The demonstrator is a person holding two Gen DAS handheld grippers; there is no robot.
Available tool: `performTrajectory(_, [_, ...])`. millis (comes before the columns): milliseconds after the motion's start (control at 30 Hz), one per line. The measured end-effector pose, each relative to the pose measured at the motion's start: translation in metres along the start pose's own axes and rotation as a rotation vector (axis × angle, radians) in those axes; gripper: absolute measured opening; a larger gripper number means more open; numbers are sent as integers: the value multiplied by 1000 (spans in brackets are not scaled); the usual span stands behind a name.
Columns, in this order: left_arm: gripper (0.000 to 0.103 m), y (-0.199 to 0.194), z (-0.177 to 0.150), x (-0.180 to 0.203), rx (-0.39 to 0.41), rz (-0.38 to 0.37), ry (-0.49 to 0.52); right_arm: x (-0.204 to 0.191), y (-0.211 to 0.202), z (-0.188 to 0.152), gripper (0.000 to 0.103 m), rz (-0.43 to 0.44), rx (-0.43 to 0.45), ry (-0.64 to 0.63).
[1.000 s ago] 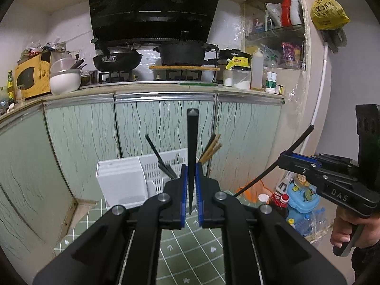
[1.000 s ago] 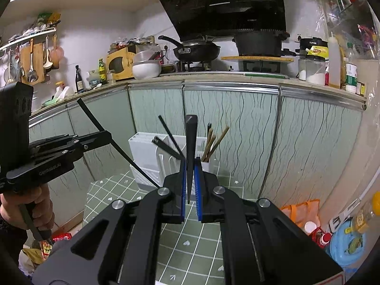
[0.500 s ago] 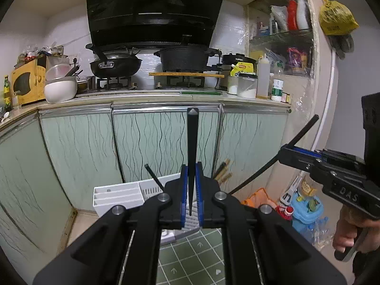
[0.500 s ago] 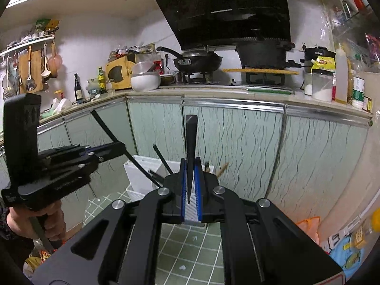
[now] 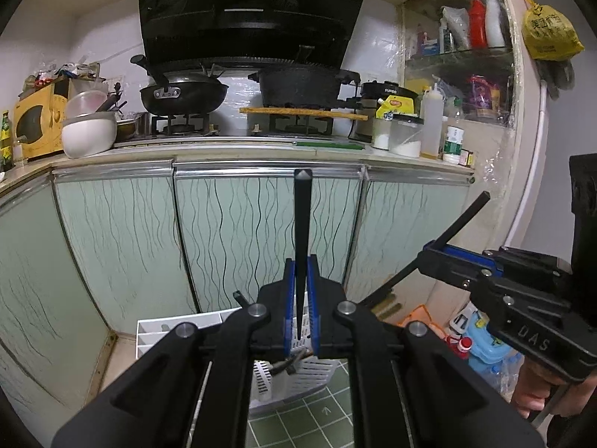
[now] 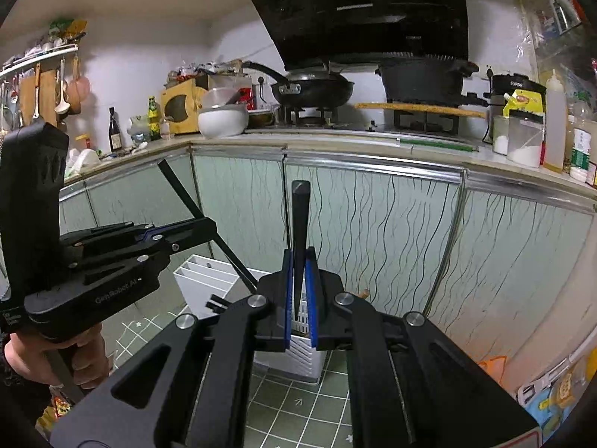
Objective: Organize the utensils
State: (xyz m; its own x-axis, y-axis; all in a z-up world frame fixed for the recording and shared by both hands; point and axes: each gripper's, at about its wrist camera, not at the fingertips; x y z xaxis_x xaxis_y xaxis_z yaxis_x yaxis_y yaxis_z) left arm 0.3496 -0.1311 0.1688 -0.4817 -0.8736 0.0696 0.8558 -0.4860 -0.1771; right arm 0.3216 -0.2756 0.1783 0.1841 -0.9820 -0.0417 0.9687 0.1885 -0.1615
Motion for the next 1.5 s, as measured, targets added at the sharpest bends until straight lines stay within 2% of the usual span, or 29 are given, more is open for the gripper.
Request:
performTrajectory(267, [8, 31, -17, -15, -50, -7, 0, 8, 36, -13, 7, -10, -49, 4])
performTrajectory(300, [9, 36, -20, -17, -70, -3, -1, 10, 42, -16, 21, -29, -59, -4])
performTrajectory(333, [25, 39, -23, -20, -75, 24, 9, 12, 46, -18, 38, -49, -63, -10])
performTrajectory(367, [65, 38, -25, -21, -71, 41, 19, 14, 47, -20, 75, -63, -67, -10])
performTrajectory(400, [86, 36, -25, -23, -56, 59, 27, 15, 46, -21, 90, -78, -58, -12])
performTrajectory(433, [99, 28, -25, -24, -11, 92, 38, 15, 40, -21, 91, -92, -32, -21])
performTrajectory(467, [99, 22, -24, -25, 20, 95, 48, 16, 36, -21, 92, -98, -23, -28])
performTrajectory(500, [99, 18, -24, -25, 18, 88, 59, 17, 34, -20, 95, -100, -22, -30])
performTrajectory(667, [99, 2, -25, -25, -9, 97, 67, 20, 13, -18, 95, -133, -15, -50])
performTrajectory(867, [99, -25, -25, -21, -16, 100, 22, 23, -12, -23, 95, -148, -20, -33])
performTrajectory(1233, [99, -74, -29, -3, -16, 114, 46, 8, -59, -39, 95, -141, -29, -30])
performTrajectory(1500, [99, -107, -47, -3, -20, 141, 28, -4, -91, -56, 95, -141, -38, -43])
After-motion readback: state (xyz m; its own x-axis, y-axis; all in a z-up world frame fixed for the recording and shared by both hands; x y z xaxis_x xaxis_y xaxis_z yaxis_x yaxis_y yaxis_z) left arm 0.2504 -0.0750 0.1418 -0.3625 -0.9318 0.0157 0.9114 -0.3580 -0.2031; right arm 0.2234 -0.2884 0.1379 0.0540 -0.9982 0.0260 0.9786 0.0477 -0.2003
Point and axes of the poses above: each gripper's, at about its wrist camera, not at the fingertips, and y roughly the way its jaws point, x to its right, z to its top, and after that the axes turned 12 degrees about x, right-handed
